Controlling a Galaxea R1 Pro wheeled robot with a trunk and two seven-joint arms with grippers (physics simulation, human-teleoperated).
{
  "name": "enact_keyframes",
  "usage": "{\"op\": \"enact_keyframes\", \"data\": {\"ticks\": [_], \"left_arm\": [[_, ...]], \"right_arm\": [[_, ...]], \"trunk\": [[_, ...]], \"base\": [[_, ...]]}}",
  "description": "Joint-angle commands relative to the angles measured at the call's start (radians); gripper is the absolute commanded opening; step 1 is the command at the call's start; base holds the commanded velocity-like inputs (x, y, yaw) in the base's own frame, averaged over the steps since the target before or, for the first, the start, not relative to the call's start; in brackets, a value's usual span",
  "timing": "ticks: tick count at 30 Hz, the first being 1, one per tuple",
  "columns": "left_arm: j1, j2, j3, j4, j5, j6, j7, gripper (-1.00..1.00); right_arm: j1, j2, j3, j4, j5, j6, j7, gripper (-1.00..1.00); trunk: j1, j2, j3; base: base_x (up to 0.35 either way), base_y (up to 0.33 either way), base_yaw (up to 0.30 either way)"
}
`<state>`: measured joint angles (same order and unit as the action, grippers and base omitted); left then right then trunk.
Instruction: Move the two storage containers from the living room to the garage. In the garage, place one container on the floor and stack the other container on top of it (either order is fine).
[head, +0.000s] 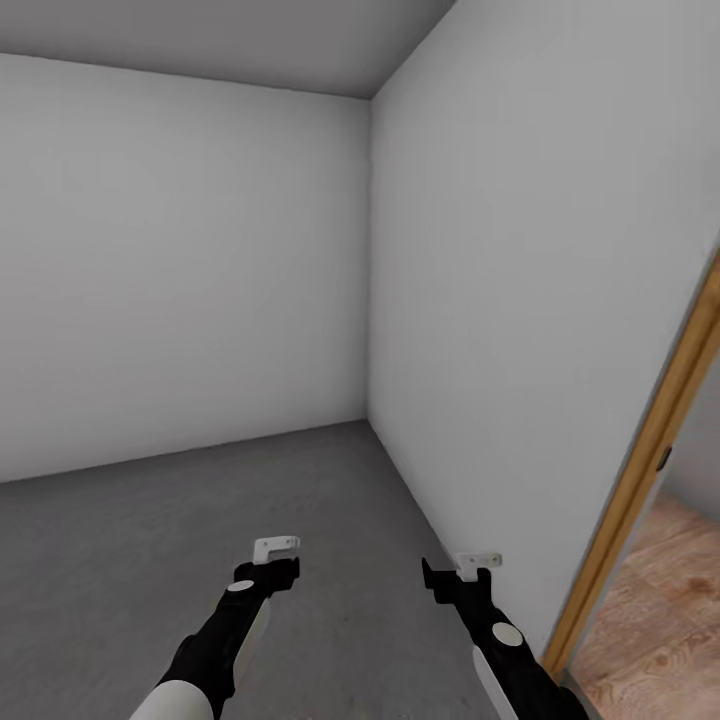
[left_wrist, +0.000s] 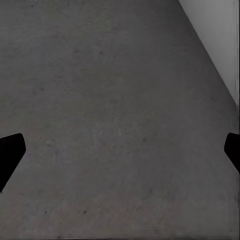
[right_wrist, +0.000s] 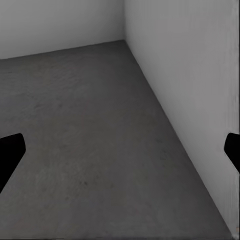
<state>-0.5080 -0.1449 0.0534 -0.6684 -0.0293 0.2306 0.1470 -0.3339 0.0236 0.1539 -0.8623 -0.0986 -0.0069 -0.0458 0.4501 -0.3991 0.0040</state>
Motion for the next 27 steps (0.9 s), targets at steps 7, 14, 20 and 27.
{"op": "enact_keyframes", "data": {"ticks": [7,14,20,27], "left_arm": [[0.0,-0.001,0.003,-0.002,-0.003,0.006,0.0,1.0],[0.0,-0.001,0.003,-0.002,-0.003,0.006,0.0,1.0],[0.0,-0.001,0.003,-0.002,-0.003,0.006,0.0,1.0],[0.0,-0.001,0.003,-0.002,-0.003,0.006,-0.001,1.0]], "right_arm": [[-0.001,-0.001,0.004,0.0,-0.01,-0.001,-0.005,1.0],[-0.001,-0.001,0.004,0.0,-0.01,-0.001,-0.005,1.0],[-0.001,-0.001,0.003,0.002,-0.011,-0.002,-0.006,1.0],[-0.001,-0.001,0.003,0.007,-0.012,-0.003,-0.005,1.0]], "trunk": [[0.0,-0.001,0.006],[0.0,-0.001,0.013],[0.0,-0.001,0.019],[0.0,-0.001,0.026]], "base": [[-0.322,0.0,-0.263],[-0.204,0.0,-0.262],[-0.011,0.0,-0.256],[-0.001,0.0,-0.248]]}}
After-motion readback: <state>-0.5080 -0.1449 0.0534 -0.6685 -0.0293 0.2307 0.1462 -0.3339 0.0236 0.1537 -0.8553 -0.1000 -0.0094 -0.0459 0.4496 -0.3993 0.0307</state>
